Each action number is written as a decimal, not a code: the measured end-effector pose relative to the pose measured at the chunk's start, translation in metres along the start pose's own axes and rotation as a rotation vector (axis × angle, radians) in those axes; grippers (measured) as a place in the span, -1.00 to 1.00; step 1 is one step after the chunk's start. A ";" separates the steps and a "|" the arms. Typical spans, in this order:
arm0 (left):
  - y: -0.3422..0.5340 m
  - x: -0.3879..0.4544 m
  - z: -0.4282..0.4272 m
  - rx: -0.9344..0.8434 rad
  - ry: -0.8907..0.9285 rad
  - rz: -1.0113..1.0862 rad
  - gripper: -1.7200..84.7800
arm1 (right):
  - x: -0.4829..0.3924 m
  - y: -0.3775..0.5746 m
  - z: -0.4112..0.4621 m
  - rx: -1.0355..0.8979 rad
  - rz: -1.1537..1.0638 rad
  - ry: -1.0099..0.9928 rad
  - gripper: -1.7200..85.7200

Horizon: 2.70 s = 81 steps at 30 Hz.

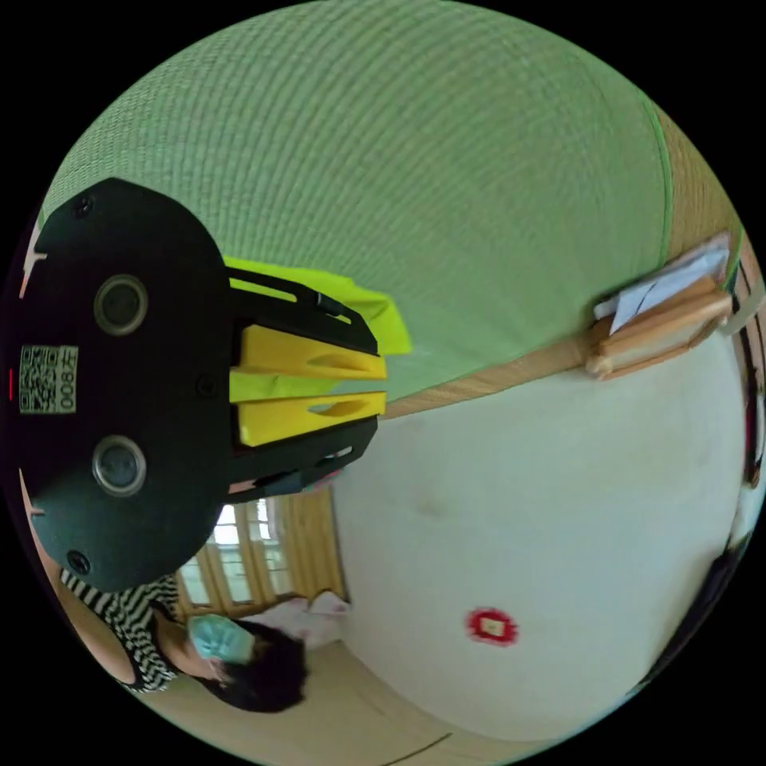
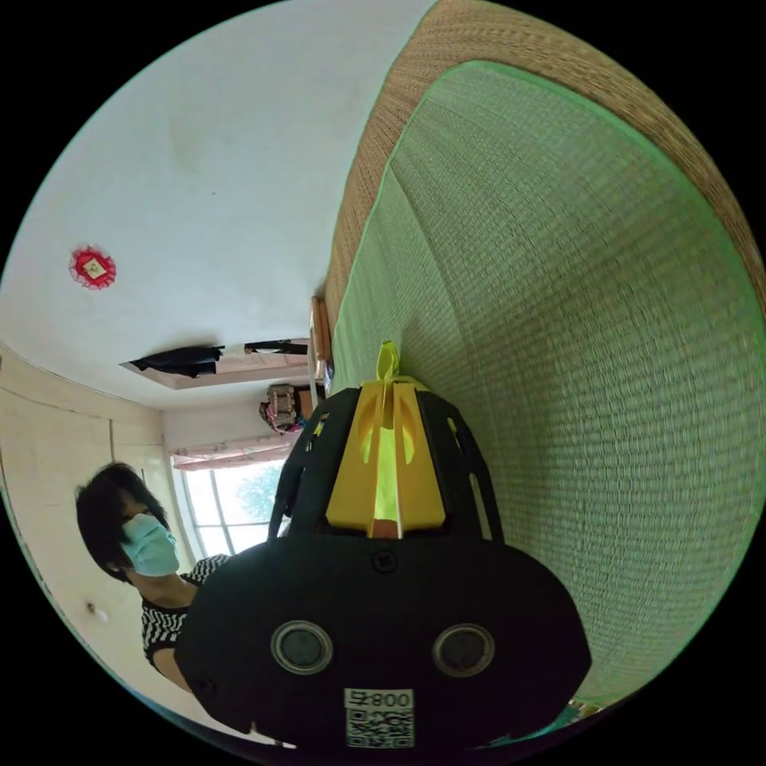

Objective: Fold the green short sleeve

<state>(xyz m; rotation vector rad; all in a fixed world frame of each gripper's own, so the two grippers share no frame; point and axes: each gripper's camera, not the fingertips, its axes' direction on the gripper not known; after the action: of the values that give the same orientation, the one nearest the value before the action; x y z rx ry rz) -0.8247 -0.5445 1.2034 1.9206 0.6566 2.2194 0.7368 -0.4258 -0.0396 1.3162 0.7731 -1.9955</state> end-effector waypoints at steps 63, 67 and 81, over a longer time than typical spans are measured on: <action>0.082 0.210 0.335 -0.831 -0.602 0.900 -0.96 | -0.095 0.003 0.069 -0.109 -0.037 0.058 -0.85; 0.090 0.217 0.278 -0.724 -0.590 0.894 -0.96 | -0.156 0.018 0.126 -0.109 -0.226 0.247 -0.91; 0.061 0.145 0.075 -0.403 -0.851 0.520 -0.94 | -0.219 0.044 0.300 -0.260 -0.392 0.753 -0.95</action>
<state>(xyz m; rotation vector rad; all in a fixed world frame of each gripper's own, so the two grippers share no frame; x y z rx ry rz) -0.7674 -0.5271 1.3667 2.6434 -0.4142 1.2889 0.6669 -0.6402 0.2588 1.8725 1.6816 -1.5511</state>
